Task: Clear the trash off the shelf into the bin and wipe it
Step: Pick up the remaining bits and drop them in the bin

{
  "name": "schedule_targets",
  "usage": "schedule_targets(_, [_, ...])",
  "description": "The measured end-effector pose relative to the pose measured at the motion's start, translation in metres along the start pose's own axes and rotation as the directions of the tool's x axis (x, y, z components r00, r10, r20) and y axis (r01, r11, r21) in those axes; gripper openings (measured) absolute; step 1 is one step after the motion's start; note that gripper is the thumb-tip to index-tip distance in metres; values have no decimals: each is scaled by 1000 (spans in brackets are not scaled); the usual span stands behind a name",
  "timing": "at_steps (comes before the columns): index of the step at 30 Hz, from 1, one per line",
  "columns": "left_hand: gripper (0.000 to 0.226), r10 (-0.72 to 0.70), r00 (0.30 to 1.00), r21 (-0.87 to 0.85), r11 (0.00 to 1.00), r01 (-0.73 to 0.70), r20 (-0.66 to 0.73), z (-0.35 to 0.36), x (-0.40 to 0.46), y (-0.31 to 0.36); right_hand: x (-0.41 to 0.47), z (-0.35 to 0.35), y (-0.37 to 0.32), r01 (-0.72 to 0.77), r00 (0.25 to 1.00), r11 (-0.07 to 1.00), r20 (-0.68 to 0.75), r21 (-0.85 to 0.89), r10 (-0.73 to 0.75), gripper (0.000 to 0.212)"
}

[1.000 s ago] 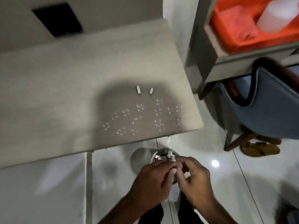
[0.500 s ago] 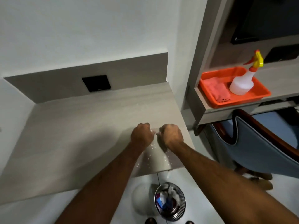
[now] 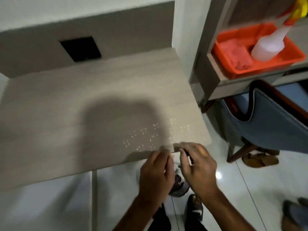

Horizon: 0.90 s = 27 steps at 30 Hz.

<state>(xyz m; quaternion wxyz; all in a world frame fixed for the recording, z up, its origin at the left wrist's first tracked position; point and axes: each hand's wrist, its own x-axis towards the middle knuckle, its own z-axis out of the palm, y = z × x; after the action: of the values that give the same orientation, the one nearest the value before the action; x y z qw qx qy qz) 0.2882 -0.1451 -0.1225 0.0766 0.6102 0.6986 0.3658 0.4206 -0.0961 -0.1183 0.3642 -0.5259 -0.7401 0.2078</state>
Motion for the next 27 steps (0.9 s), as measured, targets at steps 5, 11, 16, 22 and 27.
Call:
schedule_targets(5, [24,-113,962,-27,992,123,249,71,-95,-32,-108,46,91,-199,971,978,123,-59,205,21])
schedule_targets(11, [13,-437,743,260,899,352,507,184,-142,-106,-165,127,199,-396,836,899,331,-189,438,6])
schedule_targets(16, [20,-532,667,373,846,382,522,262,-154,-160,-176,182,261,-457,713,829,424,-323,558,14])
schedule_targets(22, [20,-624,568,390,781,488,537,307,-170,-192,-181,221,295,-501,615,763,453,-408,646,18])
schedule_targets(27, [33,-632,553,435,775,458,543,302,-170,-195,-178,220,293,-532,608,735,415,-419,677,22])
